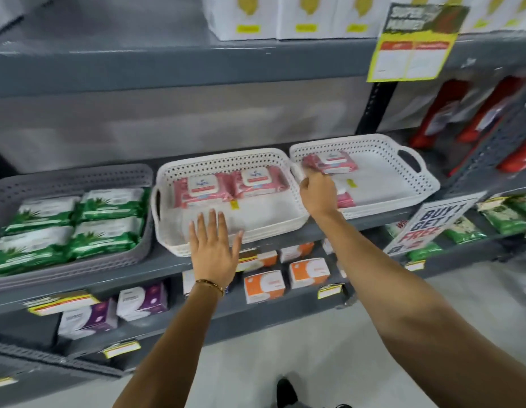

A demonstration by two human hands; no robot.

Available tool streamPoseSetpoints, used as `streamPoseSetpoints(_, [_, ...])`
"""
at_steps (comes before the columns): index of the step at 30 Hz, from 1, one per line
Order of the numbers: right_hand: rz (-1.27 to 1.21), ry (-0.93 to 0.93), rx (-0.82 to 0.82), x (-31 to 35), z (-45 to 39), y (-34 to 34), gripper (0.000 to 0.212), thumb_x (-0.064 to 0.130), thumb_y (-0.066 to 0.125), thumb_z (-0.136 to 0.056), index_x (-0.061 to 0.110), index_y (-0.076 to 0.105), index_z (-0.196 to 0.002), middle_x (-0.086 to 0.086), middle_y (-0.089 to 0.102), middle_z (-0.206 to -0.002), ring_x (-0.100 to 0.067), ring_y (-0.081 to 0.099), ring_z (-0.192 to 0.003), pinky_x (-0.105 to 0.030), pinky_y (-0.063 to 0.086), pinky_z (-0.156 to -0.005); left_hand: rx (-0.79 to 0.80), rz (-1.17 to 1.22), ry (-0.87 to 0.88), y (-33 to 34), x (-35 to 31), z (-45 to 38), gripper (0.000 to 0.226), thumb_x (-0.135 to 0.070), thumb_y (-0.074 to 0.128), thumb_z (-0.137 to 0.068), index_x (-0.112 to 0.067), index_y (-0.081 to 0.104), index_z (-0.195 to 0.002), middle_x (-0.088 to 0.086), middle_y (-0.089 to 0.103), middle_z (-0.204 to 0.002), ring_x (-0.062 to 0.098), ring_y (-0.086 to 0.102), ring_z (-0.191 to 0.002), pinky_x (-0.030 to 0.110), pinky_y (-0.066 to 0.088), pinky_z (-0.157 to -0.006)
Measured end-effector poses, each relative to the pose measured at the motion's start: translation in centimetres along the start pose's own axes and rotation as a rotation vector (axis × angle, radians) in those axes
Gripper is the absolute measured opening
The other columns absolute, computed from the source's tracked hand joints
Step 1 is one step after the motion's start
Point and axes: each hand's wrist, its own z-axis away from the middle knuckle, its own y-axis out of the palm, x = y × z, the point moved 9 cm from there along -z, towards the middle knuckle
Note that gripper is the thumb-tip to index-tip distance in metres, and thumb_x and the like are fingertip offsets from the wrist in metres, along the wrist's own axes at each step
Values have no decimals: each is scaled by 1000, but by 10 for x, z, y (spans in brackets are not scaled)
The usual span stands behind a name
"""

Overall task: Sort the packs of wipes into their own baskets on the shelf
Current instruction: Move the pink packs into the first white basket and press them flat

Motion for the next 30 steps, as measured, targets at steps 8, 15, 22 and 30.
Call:
streamPoseSetpoints(8, [72,321,336,-102,-34,7,55,48,67,-79,9,57,-117,-12,66,-115,-28,61,-106,-28,46,-77,-25,-19,-83,11,-20,-9,75,-53,9,-94,1,46,-131,24,45,-139,45,34,-131,45,2,-112])
streamPoseSetpoints(15, [42,361,354,-110,-40,12,49,43,68,-77,7,61,-109,-8,68,-100,-23,61,-87,-28,47,-77,-24,-31,-106,11,-19,-8,73,-53,10,-94,-2,45,-132,24,44,-139,44,34,-131,47,7,-112])
streamPoseSetpoints(22, [51,367,80,-84,-67,-37,74,63,56,-59,14,58,-114,-11,66,-113,-29,57,-105,-37,41,-91,-12,-28,-116,8,-20,-6,75,-53,7,-94,-1,47,-131,24,46,-138,43,36,-130,45,6,-111])
streamPoseSetpoints(30, [-299,-200,521,59,-43,13,67,17,76,-70,12,49,-132,-6,63,-116,-19,62,-89,-14,55,-63,2,-29,-94,2,-4,0,74,-51,8,-95,2,48,-130,24,49,-135,43,39,-129,43,4,-112])
